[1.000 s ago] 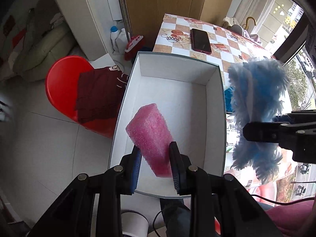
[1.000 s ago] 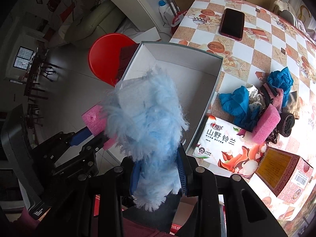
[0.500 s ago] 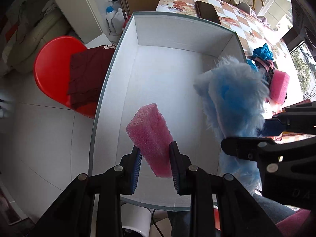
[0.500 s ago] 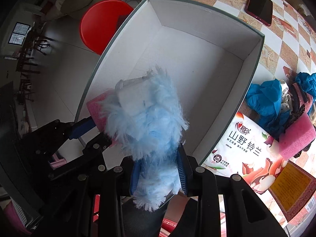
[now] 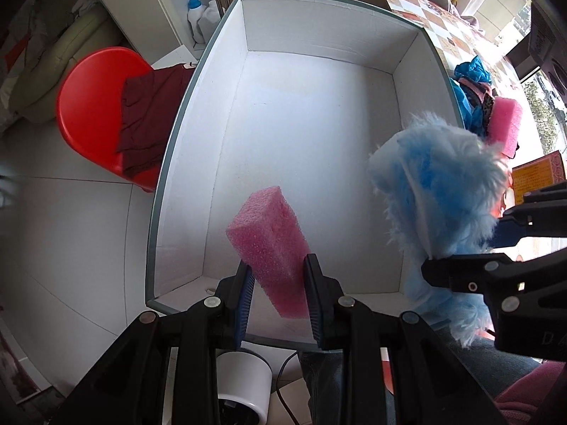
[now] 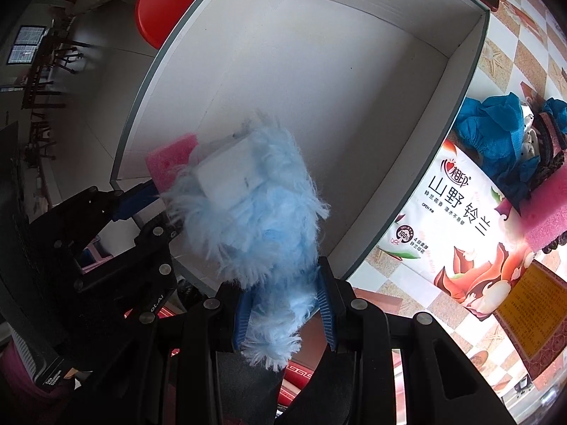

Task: Organize soft objects
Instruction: 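Lower both items into the white box and open both tools, then grasp the blue cloth with the left tool while the right tool grasps the beige knit glove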

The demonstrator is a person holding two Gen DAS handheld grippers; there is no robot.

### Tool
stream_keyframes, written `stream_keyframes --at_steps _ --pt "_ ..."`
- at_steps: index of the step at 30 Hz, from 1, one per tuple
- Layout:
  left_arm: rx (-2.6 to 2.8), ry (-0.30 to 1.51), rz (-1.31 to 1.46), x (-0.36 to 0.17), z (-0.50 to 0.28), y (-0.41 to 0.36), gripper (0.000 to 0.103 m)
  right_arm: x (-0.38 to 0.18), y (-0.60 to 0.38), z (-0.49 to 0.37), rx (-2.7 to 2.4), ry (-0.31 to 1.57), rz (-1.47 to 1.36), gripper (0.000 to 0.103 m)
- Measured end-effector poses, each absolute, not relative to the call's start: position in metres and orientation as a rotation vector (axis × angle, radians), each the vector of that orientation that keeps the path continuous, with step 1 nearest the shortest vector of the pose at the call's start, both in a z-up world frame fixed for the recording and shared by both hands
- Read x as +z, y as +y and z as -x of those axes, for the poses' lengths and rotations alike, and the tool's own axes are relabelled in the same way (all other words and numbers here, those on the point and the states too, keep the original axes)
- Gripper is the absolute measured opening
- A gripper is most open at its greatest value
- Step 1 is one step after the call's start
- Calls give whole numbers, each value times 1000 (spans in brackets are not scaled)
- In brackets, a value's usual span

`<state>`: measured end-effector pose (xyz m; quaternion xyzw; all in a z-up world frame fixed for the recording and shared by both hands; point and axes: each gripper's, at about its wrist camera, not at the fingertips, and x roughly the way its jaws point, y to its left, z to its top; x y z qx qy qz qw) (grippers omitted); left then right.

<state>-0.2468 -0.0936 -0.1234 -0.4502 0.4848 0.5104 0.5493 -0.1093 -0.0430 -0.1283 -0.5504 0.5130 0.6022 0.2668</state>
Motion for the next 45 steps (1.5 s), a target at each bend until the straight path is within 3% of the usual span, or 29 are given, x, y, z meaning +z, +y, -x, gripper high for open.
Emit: stream_keyframes --at_steps 9,23,25,27,28,29,31,35,36,45 --pt "1230 1139 1027 -112 242 -87 31 -96 -39 100 1701 1224 1374 35" --pt "1227 1130 995 -106 238 -86 31 -81 -34 105 1724 1200 1324 35" --pt "1238 1111 983 -102 239 -87 35 -76 -32 104 1736 1198 1296 35" --pt "1245 1096 977 -98 241 -87 51 -73 -32 101 1742 1200 1268 36" --pt "1247 1077 975 -95 242 -87 63 -71 -30 100 1743 1205 1254 43" --pt "1246 1050 972 -92 244 -87 72 -70 -29 99 1743 1209 1237 70" --pt "1246 999 974 -85 247 -86 85 -67 -27 94 1741 1222 1194 95" --pt "1236 941 1045 -79 255 -77 103 -64 -19 81 1686 1258 1138 98" --pt "1234 934 1066 -79 256 -74 103 -65 -17 76 1662 1274 1129 103" --pt "1178 896 1037 -44 242 -52 103 -26 2 -7 1520 1371 896 103"
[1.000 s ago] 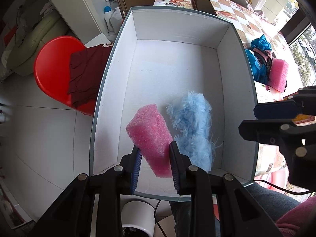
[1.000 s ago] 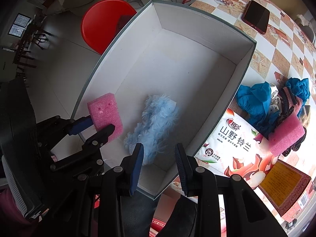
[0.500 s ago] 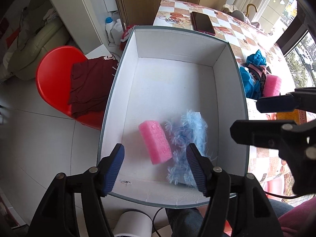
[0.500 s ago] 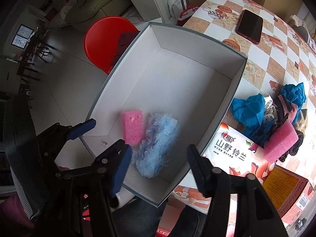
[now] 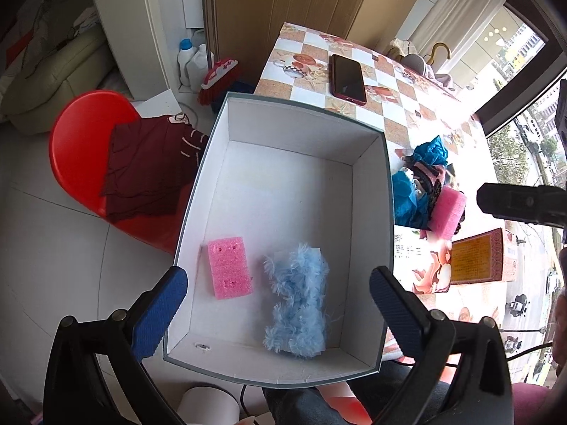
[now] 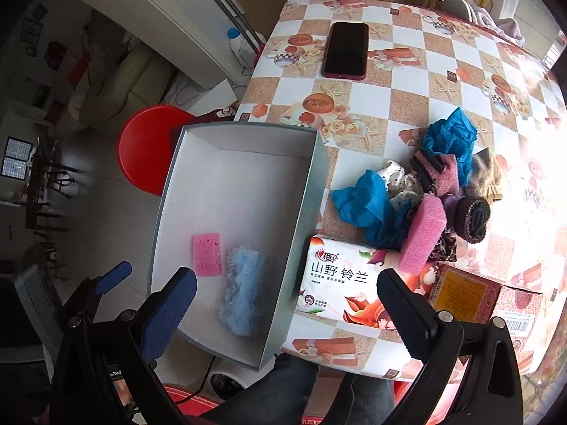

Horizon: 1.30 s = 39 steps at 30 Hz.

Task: Organize soft objects
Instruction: 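Grasp the blue cloth with the left tool while the right tool grasps the beige knit glove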

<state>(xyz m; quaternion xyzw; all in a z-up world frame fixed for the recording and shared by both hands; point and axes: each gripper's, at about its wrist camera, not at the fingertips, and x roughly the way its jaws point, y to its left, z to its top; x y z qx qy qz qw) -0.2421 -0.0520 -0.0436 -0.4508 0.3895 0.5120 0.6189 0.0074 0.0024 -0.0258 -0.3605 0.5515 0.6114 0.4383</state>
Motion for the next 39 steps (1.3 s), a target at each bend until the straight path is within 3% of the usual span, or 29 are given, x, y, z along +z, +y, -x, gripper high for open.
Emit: stream_keyframes --at_steps 10,18,30,34,39 --pt "1020 989 878 -17 143 -7 103 2 14 -176 1267 1445 736 103" --pt "959 1116 820 -33 65 25 103 -87 35 -261 1108 1559 823 103" --pt "940 1272 898 -73 -19 99 103 -219 108 -239 1191 1543 1044 103" --pt "884 1343 904 -106 -60 129 103 -228 101 -267 1080 1468 1039 103" --pt "831 1443 892 -155 -108 152 103 -231 76 -361 873 1522 902 103"
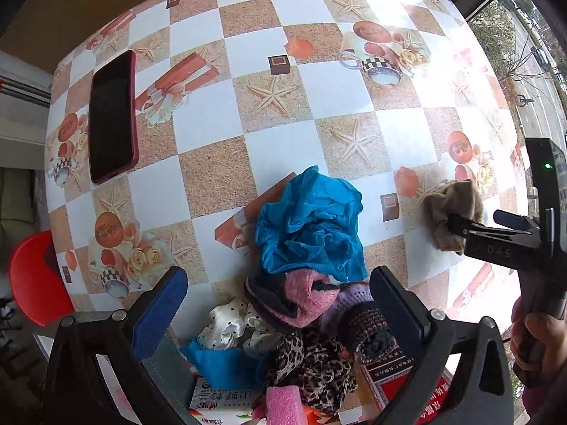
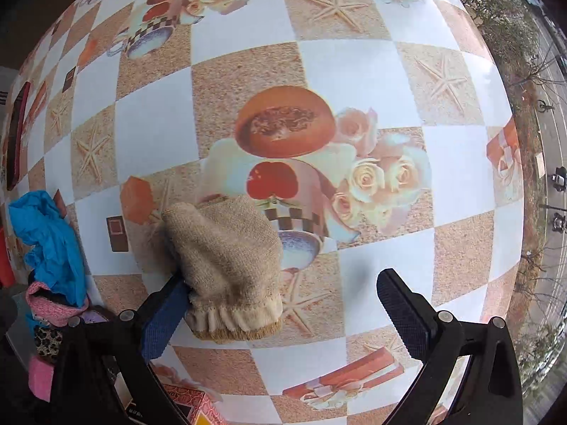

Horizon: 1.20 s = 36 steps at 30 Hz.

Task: Organize soft objects
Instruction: 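Grasp the blue cloth with the left tool while the right tool grasps the beige knit glove, then carry the blue cloth and beige glove over the white box with both tools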

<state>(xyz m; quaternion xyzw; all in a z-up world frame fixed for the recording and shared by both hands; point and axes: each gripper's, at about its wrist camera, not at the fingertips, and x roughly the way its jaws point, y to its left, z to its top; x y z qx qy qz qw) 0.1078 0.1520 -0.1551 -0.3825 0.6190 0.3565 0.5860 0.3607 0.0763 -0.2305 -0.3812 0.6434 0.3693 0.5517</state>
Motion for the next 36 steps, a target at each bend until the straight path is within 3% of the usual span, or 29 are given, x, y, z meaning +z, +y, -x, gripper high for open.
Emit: stream_keyframes --at_steps 6,11,18,20,24,27,28,29,36 --pt "804 1533 886 -200 -138 166 102 -213 58 -394 991 1596 714 103" --pt "790 1623 877 -226 -145 168 77 -226 79 -367 1038 1516 840 103" --pt "774 1621 873 -228 -149 173 73 -232 83 -348 1004 1381 961 103" --pt "749 1594 905 -226 -150 173 53 -231 85 -342 1003 1389 974 103" --pt "758 1548 868 -215 -155 170 39 -228 88 -338 1000 1440 960 102" --pt "773 1440 853 -188 -156 165 37 -214 71 -342 1008 1387 936 69" --pt "783 1407 837 -177 -156 163 37 -208 68 -342 1034 1381 915 43" --pt "793 1378 815 -167 -156 162 37 -203 65 -343 1053 1389 889 34" --pt "852 1201 703 -91 -139 138 37 -156 34 -350 1118 1435 700 30"
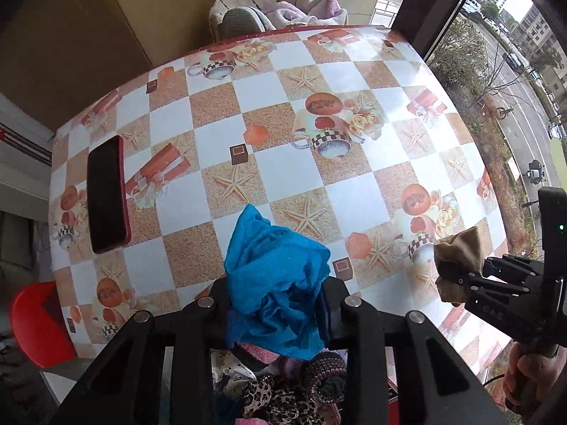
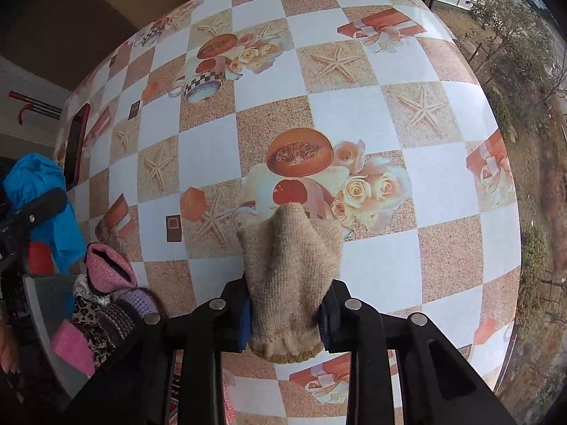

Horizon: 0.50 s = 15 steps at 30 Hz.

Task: Organize soft objects
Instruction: 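Carry the blue cloth and beige glove over the white box with both tools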

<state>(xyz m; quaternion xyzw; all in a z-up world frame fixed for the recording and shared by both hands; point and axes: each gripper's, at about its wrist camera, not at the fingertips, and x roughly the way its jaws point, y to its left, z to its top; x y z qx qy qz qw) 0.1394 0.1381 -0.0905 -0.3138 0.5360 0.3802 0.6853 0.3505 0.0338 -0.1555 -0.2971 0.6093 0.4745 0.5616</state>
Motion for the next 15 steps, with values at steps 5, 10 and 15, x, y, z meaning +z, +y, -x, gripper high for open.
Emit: stream_keyframes --at_steps 5,10,15 --pt "851 1133 671 -53 -111 111 37 -118 -11 -353 1142 1448 618 30" --pt "821 1126 609 -31 -85 63 37 -95 -14 -323 1144 1446 542 30" --pt "777 1128 559 -15 -54 16 37 -55 -34 -293 1175 1391 501 30"
